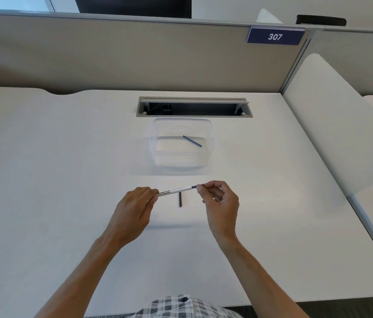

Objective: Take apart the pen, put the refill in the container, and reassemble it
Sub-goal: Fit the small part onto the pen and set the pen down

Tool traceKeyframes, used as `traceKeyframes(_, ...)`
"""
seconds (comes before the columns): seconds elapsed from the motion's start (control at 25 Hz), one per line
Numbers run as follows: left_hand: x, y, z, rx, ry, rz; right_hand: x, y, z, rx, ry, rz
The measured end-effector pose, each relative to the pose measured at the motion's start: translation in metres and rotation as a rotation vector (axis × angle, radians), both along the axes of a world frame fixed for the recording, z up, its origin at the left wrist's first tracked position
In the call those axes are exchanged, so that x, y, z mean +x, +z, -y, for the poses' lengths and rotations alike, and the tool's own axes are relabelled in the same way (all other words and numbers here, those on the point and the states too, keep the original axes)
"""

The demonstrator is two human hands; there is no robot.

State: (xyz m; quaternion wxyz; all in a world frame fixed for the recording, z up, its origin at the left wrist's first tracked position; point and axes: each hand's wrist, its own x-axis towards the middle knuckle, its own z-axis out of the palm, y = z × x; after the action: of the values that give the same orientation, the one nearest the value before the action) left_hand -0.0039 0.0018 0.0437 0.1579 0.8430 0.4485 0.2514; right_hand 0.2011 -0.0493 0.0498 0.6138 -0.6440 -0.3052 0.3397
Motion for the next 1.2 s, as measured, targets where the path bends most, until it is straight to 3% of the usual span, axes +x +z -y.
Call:
traceKeyframes(0.68, 0.005, 0.006, 0.002, -0.048, -0.04, 0.047, -0.005, -0.001, -0.011, 0.035, -0.06, -0.13)
traceKeyframes(1.2, 0.003, 0.002, 0.001, -0.052, -0.027, 0.044, -0.016, -0.01, -0.007, -0.013, 0.023, -0.023)
